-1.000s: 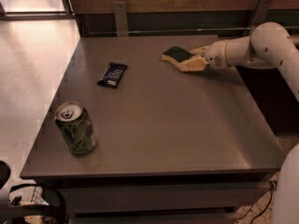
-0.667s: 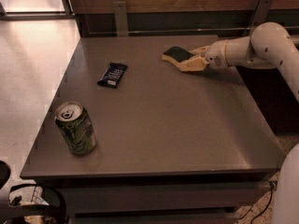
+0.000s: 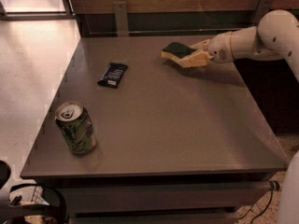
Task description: Move sponge near green can
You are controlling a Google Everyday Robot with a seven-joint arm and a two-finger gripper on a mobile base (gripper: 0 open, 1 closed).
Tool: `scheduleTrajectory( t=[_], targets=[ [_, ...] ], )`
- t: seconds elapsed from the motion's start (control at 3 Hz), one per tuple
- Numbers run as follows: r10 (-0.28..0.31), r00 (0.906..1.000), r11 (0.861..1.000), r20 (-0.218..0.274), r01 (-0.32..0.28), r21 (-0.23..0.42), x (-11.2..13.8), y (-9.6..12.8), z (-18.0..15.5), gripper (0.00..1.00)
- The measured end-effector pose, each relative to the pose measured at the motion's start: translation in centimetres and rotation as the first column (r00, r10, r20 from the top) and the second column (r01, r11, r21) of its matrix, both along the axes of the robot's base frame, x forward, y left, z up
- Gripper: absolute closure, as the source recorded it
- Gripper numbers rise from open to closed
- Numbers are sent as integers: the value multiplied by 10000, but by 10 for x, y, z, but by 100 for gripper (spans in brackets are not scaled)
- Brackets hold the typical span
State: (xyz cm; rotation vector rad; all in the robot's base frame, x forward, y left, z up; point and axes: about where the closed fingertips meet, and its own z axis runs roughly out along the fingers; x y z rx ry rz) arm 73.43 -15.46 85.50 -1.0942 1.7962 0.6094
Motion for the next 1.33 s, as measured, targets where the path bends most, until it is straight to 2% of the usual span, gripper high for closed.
scheduleTrajectory(
  t=[0.33, 0.67, 1.0, 1.33],
  targets=[
    [559, 9982, 9984, 223, -556, -138, -27, 2, 37, 100],
    [1106, 9932, 9937, 359, -1099, -214, -55, 7, 61, 100],
    [1495, 9870, 9886, 586, -1481, -279, -85, 11, 77, 100],
    [1911, 9804, 9813, 486, -1898, -307, -131, 25, 67, 100]
  ],
)
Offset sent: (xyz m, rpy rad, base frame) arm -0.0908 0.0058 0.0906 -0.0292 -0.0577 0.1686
